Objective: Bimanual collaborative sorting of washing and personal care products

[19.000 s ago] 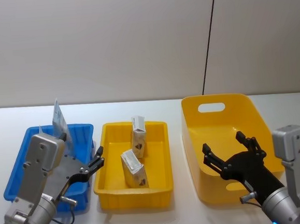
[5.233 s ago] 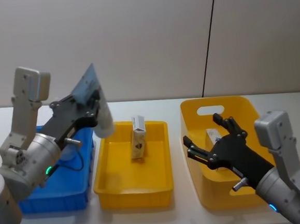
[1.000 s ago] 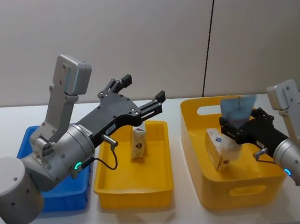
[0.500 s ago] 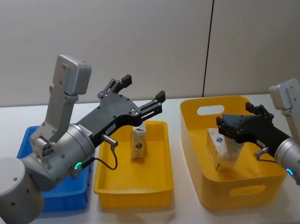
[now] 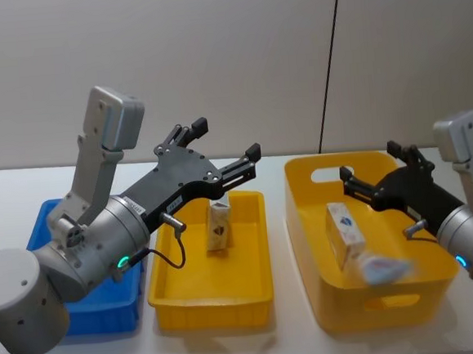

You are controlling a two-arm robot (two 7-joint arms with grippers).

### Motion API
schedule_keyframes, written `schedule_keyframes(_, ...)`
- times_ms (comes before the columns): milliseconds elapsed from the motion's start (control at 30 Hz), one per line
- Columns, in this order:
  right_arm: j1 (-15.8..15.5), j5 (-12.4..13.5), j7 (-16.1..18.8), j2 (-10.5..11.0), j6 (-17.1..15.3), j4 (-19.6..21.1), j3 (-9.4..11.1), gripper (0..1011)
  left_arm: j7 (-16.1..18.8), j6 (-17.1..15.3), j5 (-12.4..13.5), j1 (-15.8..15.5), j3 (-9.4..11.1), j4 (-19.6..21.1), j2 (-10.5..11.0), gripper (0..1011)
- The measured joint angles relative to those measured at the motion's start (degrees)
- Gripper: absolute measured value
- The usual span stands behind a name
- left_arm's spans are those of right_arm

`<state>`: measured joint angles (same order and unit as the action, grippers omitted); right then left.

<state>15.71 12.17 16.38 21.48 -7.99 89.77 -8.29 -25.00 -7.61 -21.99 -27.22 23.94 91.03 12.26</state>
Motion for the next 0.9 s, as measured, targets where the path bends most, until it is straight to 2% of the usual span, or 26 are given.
schedule_keyframes(367, 0.27, 0.0, 0.41, 0.47, 1.78, 3.56, 0.02, 1002, 0.0, 0.0, 0.0, 0.0, 0.0, 0.0, 0.0, 1001)
schedule_keyframes(900, 0.45, 0.01, 0.56, 0.67, 2.62, 5.38, -0.07, 1002, 0.0, 0.0, 0.0, 0.0, 0.0, 0.0, 0.0, 1001)
